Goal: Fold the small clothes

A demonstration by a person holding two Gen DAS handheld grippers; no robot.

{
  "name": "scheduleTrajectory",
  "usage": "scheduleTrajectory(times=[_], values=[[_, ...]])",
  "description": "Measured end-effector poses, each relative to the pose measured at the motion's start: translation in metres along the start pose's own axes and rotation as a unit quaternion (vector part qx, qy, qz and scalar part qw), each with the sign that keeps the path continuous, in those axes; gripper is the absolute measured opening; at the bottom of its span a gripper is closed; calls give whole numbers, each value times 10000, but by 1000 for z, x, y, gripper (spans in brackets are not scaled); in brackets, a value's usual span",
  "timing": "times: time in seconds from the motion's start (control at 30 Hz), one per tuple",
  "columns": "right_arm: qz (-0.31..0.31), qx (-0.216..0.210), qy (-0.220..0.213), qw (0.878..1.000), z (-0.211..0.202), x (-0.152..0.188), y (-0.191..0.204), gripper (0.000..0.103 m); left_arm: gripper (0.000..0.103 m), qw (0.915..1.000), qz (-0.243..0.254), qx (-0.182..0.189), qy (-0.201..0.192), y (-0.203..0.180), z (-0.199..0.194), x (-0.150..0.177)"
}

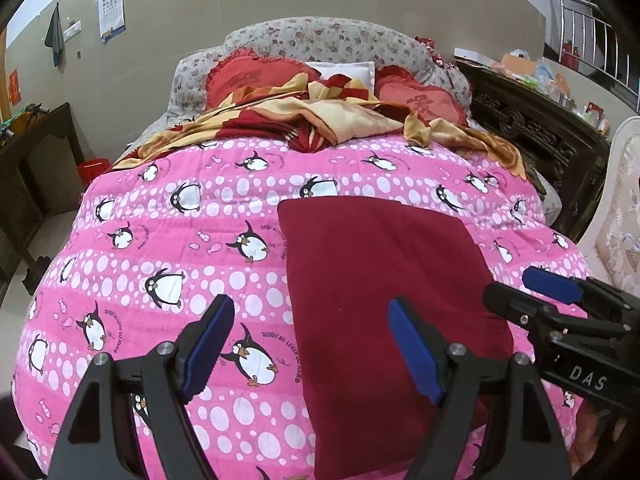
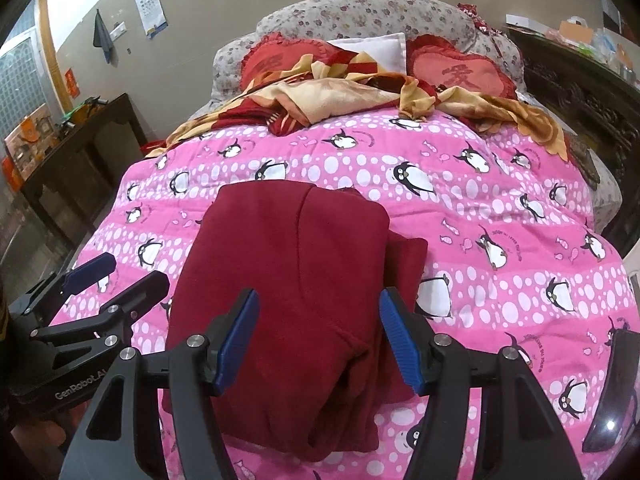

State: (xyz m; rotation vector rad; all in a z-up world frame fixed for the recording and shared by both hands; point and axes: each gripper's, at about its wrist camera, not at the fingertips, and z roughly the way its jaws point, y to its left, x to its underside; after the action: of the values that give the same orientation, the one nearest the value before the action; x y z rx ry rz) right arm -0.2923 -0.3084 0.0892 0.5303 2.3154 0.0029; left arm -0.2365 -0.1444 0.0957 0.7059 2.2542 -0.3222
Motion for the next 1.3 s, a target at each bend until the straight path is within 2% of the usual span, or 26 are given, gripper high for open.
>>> scheduleTrajectory(times=[1.3], values=[[-51, -59, 146, 9999, 16, -2, 3, 61, 83, 10000, -19, -16, 91, -1, 13, 3]])
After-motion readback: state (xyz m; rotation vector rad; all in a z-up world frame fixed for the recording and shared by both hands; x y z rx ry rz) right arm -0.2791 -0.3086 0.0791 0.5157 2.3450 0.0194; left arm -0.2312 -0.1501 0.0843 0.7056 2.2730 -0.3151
